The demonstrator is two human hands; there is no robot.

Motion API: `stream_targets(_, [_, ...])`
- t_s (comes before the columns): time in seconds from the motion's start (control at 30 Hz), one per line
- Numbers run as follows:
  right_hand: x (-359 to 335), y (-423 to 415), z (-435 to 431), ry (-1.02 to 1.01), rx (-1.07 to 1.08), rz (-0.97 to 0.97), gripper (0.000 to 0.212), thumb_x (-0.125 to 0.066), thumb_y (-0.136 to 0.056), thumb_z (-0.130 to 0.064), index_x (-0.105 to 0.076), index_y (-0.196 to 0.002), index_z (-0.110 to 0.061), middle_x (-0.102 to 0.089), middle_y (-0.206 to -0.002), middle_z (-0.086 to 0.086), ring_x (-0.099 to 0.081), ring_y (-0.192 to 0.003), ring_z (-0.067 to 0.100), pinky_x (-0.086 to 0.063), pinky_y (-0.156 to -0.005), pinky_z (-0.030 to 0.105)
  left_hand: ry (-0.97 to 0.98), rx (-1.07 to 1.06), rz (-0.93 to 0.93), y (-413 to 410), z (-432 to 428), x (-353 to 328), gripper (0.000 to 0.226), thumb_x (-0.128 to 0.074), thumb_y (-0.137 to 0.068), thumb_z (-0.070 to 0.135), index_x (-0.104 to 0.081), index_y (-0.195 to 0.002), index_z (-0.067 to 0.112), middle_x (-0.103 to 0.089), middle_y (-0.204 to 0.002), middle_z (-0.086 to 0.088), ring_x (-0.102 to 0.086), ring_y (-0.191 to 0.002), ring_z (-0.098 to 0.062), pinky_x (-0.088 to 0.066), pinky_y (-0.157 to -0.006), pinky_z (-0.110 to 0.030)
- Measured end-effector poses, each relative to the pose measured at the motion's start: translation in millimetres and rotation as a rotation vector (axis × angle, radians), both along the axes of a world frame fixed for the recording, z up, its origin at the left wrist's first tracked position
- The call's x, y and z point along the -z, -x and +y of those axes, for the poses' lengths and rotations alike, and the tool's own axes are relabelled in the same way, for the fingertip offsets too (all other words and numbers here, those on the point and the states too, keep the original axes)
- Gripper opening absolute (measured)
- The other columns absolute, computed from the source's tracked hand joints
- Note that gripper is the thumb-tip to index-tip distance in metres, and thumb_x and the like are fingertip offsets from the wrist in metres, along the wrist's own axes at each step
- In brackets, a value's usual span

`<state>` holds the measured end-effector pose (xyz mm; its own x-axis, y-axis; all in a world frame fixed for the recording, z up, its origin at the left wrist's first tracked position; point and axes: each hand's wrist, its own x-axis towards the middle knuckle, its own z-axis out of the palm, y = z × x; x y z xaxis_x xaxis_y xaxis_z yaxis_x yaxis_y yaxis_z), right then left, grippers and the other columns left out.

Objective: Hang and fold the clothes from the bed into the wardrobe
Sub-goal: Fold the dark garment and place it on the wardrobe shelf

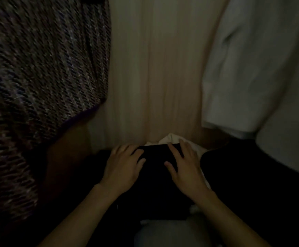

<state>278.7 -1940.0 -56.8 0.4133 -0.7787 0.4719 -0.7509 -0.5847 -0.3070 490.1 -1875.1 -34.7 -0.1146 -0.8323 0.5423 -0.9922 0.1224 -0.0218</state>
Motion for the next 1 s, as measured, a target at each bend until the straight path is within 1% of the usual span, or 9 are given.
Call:
stream_targets(0.03, [4,-3,1,-0.017,-0.015,0.052,0.063,-0.03,-0.1,-0.057,-0.027,-0.155,-0.026,-0.01,-0.165,0.01,-0.005,-0.151,0.03,-0.007,-0.122,0.05,-0.1,-0.005,0.045,-1,0,1,0.063,-0.022,-0.096,0.057,-0.06,-0.133,0.023,-0.058,-0.14,-0.001,-0.052,-0.127,-0.024,-0.037,-0.107,-0.04])
stream_targets(0.1, [13,-9,3,-0.042,-0.045,0.114,0.078,-0.009,-0.091,-0.075,-0.02,-0.156,-0.032,-0.002,-0.166,0.005,0.005,-0.152,0.025,0.004,-0.123,0.048,-0.334,-0.014,0.163,-5,-2,8,0.08,-0.008,-0.091,0.076,-0.035,-0.153,0.033,-0.028,-0.162,0.004,-0.023,-0.149,-0.019,-0.016,-0.122,-0.04])
stream_targets(0.17, [25,-12,1,-0.032,-0.042,0.155,0.084,-0.002,-0.085,-0.08,-0.013,-0.156,-0.036,0.005,-0.165,0.002,0.012,-0.152,0.023,0.01,-0.122,0.045,-0.508,-0.038,0.171,-8,-7,21,0.087,-0.007,-0.085,0.085,-0.012,-0.158,0.039,-0.002,-0.167,0.008,0.002,-0.153,-0.016,0.002,-0.124,-0.043])
stream_targets(0.3, [51,-12,-6,-0.025,-0.002,0.192,0.082,0.001,-0.085,-0.08,-0.01,-0.155,-0.04,0.01,-0.164,-0.001,0.018,-0.151,0.022,0.017,-0.12,0.04,-0.583,-0.071,0.182,-12,-10,56,0.097,-0.001,-0.073,0.093,0.008,-0.156,0.045,0.02,-0.164,0.012,0.019,-0.151,-0.015,0.019,-0.119,-0.043])
stream_targets(0.4, [57,-16,-10,-0.033,0.03,0.202,0.082,0.0,-0.086,-0.08,-0.014,-0.155,-0.04,0.003,-0.165,0.0,0.015,-0.151,0.022,0.016,-0.119,0.038,-0.56,-0.08,0.192,-13,-16,65,0.103,0.004,-0.066,0.097,0.009,-0.155,0.046,0.021,-0.163,0.015,0.02,-0.151,-0.016,0.021,-0.117,-0.043])
stream_targets(0.5, [51,-17,-7,-0.05,0.065,0.24,0.08,-0.003,-0.086,-0.078,-0.014,-0.155,-0.04,0.001,-0.166,0.001,0.012,-0.152,0.023,0.009,-0.121,0.041,-0.573,-0.098,0.175,-11,-14,59,0.09,-0.01,-0.08,0.09,0.007,-0.156,0.044,0.019,-0.164,0.012,0.018,-0.152,-0.018,0.02,-0.118,-0.044])
stream_targets(0.63, [40,-13,15,-0.131,0.083,0.278,0.066,-0.023,-0.098,-0.065,-0.008,-0.156,-0.038,0.004,-0.167,0.001,0.012,-0.152,0.022,0.001,-0.122,0.048,-0.56,-0.156,0.138,-1,5,42,0.08,-0.016,-0.092,0.078,0.004,-0.158,0.037,0.014,-0.167,0.004,0.013,-0.153,-0.024,0.016,-0.12,-0.052])
stream_targets(0.73, [31,-5,44,-0.169,0.089,0.26,0.067,-0.033,-0.1,-0.058,-0.007,-0.157,-0.034,0.002,-0.167,0.004,0.007,-0.153,0.026,-0.005,-0.123,0.047,-0.505,-0.159,0.103,14,24,30,0.073,-0.019,-0.099,0.067,0.002,-0.159,0.031,0.009,-0.168,-0.002,0.01,-0.153,-0.027,0.015,-0.118,-0.057])
stream_targets(1.0, [-9,16,130,-0.077,0.095,0.147,0.067,-0.039,-0.1,-0.056,-0.015,-0.157,-0.029,-0.004,-0.166,0.004,0.001,-0.153,0.023,-0.012,-0.123,0.043,-0.332,-0.061,0.227,27,85,21,0.07,-0.023,-0.1,0.063,-0.006,-0.159,0.03,-0.001,-0.168,-0.002,0.004,-0.154,-0.023,0.007,-0.121,-0.055])
